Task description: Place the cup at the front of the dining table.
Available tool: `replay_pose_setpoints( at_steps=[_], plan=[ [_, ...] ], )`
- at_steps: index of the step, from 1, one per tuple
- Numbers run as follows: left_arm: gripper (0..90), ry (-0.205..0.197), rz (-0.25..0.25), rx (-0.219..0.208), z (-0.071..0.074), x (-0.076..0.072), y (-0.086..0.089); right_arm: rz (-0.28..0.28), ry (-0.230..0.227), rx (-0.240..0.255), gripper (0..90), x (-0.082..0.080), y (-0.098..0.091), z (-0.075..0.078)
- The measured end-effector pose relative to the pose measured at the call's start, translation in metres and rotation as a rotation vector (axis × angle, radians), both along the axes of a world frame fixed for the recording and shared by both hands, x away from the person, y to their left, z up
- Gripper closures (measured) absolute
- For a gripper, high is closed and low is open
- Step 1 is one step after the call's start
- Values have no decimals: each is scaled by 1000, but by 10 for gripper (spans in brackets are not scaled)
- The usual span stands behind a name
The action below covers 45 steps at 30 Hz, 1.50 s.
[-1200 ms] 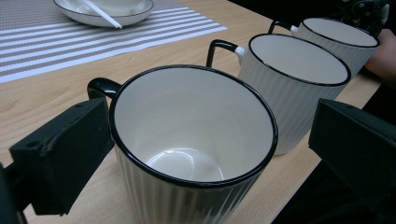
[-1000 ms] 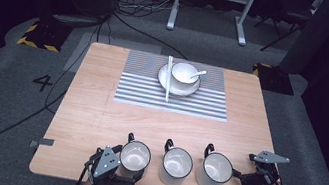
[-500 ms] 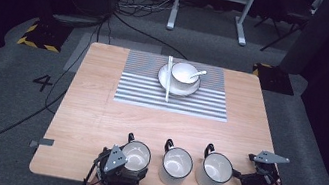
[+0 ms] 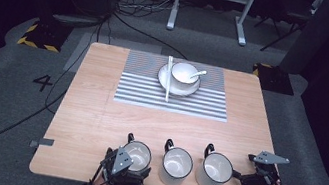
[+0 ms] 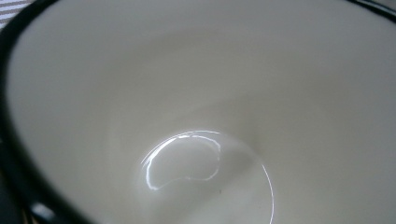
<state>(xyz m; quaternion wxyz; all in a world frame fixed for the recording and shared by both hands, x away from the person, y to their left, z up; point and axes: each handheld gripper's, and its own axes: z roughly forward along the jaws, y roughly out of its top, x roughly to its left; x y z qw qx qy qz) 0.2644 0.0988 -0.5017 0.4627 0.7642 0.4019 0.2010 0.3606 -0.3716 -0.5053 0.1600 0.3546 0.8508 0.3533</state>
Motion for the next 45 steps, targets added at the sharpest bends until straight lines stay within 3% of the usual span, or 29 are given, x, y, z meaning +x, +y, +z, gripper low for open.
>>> replay_pose_setpoints(
  at_steps=[10, 21, 35, 38, 39, 42, 43, 45],
  plan=[
    [35, -6, 9, 13, 1, -1, -1, -3, -1, 1, 5, 0, 0, 0],
    [37, 28, -1, 16, 8, 3, -2, 0, 1, 3, 6, 0, 0, 0],
    [37, 28, -41, 31, 36, 1, 4, 0, 9, 3, 1, 1, 1, 0],
    [37, 41, -33, 2, 41, 1, 8, 1, 4, 2, 1, 1, 1, 0],
    [37, 61, -36, -45, 45, 4, 12, 0, 4, 2, 1, 1, 1, 0],
    [37, 53, -24, -53, 49, 5, 14, 0, 4, 1, 1, 1, 1, 0],
    [37, 37, -13, -32, 54, 7, 15, 0, 5, 2, 1, 1, 1, 0],
    [37, 35, -13, -31, 56, 8, 15, 0, 5, 1, 1, 1, 1, 0]
  ],
)
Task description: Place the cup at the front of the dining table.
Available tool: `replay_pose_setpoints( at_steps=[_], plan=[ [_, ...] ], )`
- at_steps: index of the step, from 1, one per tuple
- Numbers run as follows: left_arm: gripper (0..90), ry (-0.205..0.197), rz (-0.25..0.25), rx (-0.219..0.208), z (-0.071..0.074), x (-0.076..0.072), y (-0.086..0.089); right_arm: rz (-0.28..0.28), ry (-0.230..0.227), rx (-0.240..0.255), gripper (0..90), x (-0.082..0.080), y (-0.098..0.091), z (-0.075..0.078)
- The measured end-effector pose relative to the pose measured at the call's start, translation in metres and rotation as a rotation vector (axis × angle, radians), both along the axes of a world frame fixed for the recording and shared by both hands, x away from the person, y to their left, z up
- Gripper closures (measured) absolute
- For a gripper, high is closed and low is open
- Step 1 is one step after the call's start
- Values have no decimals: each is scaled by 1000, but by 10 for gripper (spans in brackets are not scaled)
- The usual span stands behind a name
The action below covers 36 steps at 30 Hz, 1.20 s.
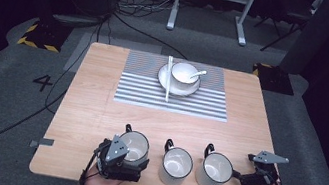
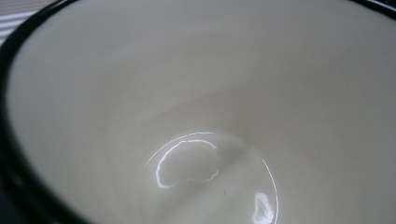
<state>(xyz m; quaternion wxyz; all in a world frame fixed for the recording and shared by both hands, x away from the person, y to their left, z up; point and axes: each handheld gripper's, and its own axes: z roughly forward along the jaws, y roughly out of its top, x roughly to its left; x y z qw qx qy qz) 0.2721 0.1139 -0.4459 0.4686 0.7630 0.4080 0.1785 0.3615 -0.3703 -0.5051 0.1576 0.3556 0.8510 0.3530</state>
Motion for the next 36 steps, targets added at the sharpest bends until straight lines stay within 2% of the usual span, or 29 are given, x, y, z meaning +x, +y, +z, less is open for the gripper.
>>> replay_pose_setpoints(
  at_steps=[10, 18, 22, 27, 33, 34, 35, 36],
  plan=[
    [37, -30, 3, 3, 24, 13, 6, 0, 1, 0, 1, 0, 0, 0],
    [37, -39, 24, 38, 41, 30, 10, 0, 0, 0, 1, 0, 0, 0],
    [37, -85, 51, 74, 48, 43, 13, 0, 0, 0, 1, 0, 0, 0],
    [37, -74, 66, 17, 58, 63, 20, 0, -1, 0, 1, 0, 0, 0],
    [36, -67, 71, 13, 71, 80, 22, 1, -1, 0, 1, 0, 0, 0],
    [36, -79, 80, 10, 72, 83, 22, 1, -1, 0, 1, 0, 0, 0],
    [37, -72, 87, 11, 74, 85, 22, 1, -2, -1, 0, 0, 0, 0],
    [37, -77, 109, -8, 75, 88, 21, 0, -1, 0, 0, 0, 0, 0]
  ],
)
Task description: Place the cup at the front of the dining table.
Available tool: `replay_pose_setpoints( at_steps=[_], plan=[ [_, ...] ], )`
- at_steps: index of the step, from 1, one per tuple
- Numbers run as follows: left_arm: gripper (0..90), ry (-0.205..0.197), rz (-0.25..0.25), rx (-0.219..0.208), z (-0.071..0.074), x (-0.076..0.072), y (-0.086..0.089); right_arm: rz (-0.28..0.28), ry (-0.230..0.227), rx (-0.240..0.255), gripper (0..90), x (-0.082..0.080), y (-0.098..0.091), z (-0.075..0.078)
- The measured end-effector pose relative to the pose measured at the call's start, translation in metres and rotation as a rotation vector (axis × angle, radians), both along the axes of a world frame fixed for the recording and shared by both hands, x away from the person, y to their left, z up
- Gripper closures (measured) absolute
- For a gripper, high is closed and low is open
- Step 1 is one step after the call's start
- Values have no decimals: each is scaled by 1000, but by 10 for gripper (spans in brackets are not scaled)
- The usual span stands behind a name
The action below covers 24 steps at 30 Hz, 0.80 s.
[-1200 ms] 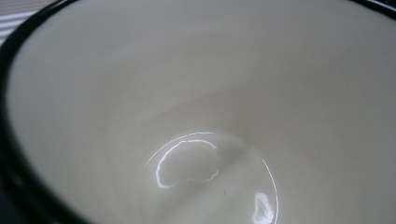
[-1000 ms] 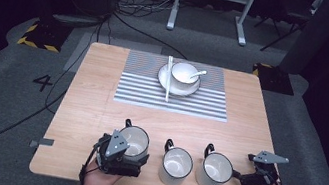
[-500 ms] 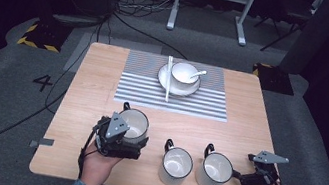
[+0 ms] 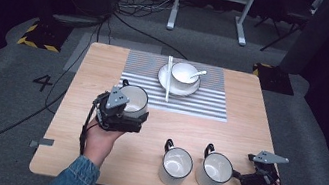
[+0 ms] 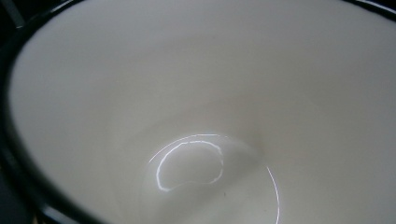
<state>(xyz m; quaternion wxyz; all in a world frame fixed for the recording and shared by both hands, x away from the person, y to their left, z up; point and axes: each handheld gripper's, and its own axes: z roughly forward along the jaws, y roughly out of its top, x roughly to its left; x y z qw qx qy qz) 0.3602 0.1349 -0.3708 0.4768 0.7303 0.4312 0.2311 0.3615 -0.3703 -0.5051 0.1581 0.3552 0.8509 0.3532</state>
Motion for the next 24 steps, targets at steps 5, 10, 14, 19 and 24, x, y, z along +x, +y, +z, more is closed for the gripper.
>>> replay_pose_setpoints(
  at_steps=[5, 10, 14, 19, 24],
  plan=[
    [37, -14, 32, -13, 5, 27, 5, 0, 0, -1, 0, 0, 0, 0],
    [37, -19, 25, -38, 11, 43, 7, 0, 0, 0, 0, 0, 0, 0],
    [36, -29, 14, -29, 15, 55, 6, 0, -1, 0, 0, 0, 0, 0],
    [37, -19, 15, -12, 16, 72, 8, 0, 0, 0, 0, 0, 0, 0],
    [36, -7, 17, -14, 16, 88, 9, 0, 0, 0, 0, 0, 0, 0]
  ],
)
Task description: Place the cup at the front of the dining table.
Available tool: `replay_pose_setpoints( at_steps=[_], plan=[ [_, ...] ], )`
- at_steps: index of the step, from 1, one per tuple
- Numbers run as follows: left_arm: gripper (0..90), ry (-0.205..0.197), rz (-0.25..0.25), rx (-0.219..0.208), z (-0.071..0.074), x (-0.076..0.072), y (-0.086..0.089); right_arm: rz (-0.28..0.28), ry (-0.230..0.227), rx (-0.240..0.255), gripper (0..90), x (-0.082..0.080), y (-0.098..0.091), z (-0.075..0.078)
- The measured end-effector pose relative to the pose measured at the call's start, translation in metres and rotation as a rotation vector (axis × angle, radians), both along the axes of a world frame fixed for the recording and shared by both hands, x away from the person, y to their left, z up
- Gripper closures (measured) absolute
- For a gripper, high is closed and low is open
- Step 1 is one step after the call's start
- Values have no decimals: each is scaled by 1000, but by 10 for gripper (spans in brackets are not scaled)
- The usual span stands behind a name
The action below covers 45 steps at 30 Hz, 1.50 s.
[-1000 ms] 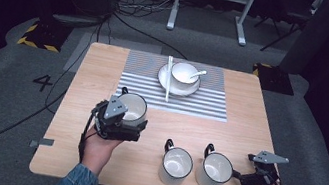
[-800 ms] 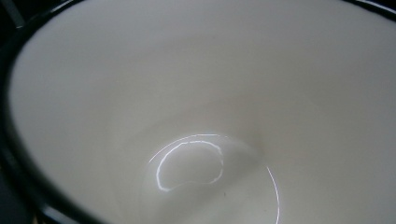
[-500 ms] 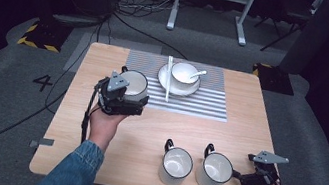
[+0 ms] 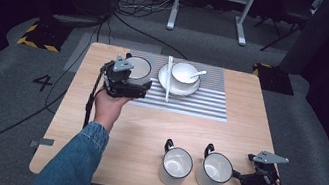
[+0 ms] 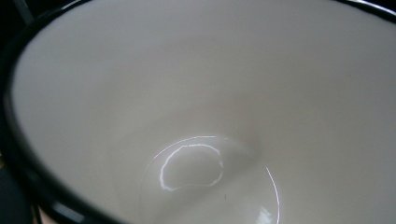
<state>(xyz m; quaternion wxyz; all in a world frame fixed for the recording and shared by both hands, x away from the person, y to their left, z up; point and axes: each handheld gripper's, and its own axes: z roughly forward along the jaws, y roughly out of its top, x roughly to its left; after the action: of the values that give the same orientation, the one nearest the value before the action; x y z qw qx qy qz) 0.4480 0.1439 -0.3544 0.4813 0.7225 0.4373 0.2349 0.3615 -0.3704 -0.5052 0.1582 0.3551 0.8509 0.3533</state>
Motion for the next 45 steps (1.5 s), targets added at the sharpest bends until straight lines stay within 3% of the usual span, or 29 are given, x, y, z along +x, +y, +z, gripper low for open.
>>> replay_pose_setpoints(
  at_steps=[2, 6, 13, 19, 24, 28, 29, 33, 34, 37, 40, 41, 43, 45],
  plan=[
    [36, -4, 4, 16, 1, 6, 0, 0, 0, 0, 0, 0, 0, 0],
    [36, 3, -7, -12, 1, 20, 1, 0, 0, 0, 0, 0, 0, 0],
    [36, 5, -10, -15, 3, 40, 0, 0, 0, 0, 0, 0, 0, 0],
    [37, -20, -1, -2, 4, 60, -3, 0, 0, 0, 0, 0, 0, 0],
    [37, -18, -10, -42, 5, 75, -2, 0, 0, 0, 0, 0, 0, 0],
    [36, -40, 0, -34, 8, 88, 1, 0, 0, 0, 0, 0, 0, 0],
    [36, -34, 3, -50, 7, 92, 2, 0, 0, 0, 0, 0, 0, 0],
    [37, -33, 30, -38, 3, 103, 4, 0, 0, 0, 0, 0, 0, 0],
    [37, -41, 53, -52, -1, 107, 4, 0, 0, 1, 0, 0, 0, 0],
    [37, -47, 57, -79, -4, 110, 6, 0, -2, 3, 1, 0, 0, 0],
    [37, -55, 53, -65, -8, 115, 6, -1, -1, 3, 1, 0, 0, 0],
    [37, -51, 55, -69, -10, 116, 5, -1, -1, 3, 1, 0, 0, 0],
    [37, -45, 52, -37, -14, 120, 6, 0, -2, 3, 1, 0, 0, 0],
    [37, -12, 54, -56, -20, 123, 3, -1, -1, 3, 1, 0, 0, 0]
  ],
)
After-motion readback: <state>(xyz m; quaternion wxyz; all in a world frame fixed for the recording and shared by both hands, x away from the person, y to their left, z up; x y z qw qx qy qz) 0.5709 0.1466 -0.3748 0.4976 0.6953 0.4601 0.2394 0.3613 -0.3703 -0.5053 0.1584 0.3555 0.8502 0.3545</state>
